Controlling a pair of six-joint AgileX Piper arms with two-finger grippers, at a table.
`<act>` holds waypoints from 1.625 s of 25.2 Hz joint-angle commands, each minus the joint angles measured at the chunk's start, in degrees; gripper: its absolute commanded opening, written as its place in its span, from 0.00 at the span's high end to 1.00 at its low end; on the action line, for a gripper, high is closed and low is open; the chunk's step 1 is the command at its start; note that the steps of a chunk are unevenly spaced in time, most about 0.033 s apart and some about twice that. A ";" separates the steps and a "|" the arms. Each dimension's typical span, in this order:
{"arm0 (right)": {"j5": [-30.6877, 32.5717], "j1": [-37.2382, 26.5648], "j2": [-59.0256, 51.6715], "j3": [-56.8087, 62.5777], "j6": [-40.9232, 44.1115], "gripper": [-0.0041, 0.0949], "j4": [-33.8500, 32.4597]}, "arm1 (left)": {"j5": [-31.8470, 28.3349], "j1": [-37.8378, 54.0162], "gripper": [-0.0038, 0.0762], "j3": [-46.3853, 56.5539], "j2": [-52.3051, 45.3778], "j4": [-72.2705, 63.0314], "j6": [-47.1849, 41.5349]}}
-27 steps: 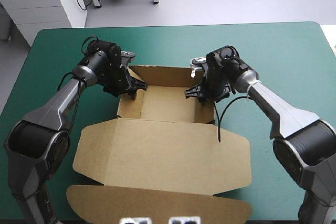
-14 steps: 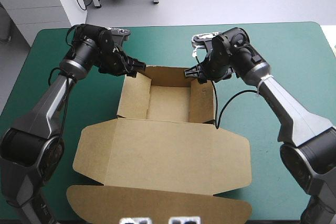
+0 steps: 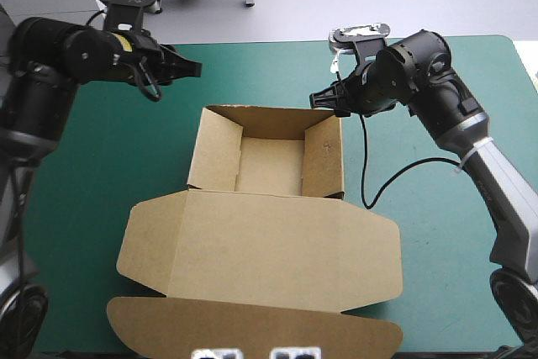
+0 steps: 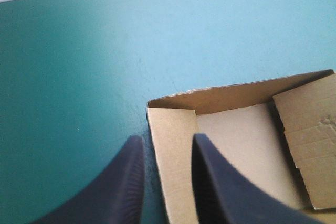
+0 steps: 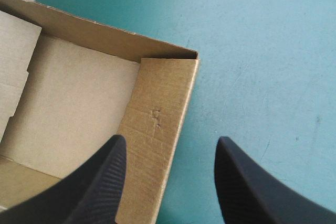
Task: Fold the box
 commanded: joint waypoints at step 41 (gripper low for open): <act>0.22 -2.73 18.52 -1.02 3.28 0.55 7.71 | -14.10 -0.06 0.96 83.53 -61.19 4.39 -0.49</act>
